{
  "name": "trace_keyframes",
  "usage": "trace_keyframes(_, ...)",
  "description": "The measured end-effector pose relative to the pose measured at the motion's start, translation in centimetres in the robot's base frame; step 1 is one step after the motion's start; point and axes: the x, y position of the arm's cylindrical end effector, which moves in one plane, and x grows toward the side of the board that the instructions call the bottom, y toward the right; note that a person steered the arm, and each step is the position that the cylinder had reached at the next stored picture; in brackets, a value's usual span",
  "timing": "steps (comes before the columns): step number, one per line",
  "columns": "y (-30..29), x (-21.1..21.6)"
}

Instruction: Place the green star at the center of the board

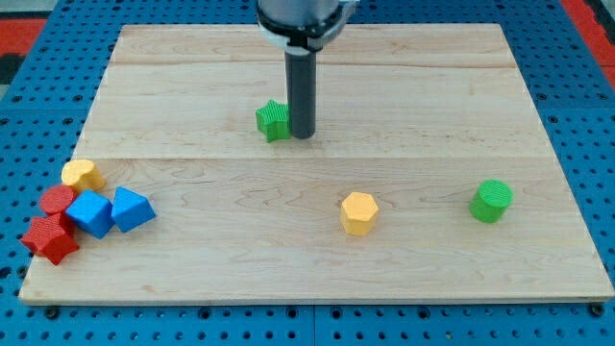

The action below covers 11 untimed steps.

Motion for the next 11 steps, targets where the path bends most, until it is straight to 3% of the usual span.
trace_keyframes(1, -1.6, 2.0)
trace_keyframes(2, -7.5, 2.2)
trace_keyframes(3, -9.7, 0.1)
trace_keyframes(5, -5.6, -3.1)
trace_keyframes(7, -4.7, -0.8)
trace_keyframes(9, -2.9, -3.0)
trace_keyframes(10, -0.3, -2.1)
trace_keyframes(11, 9.3, -1.5)
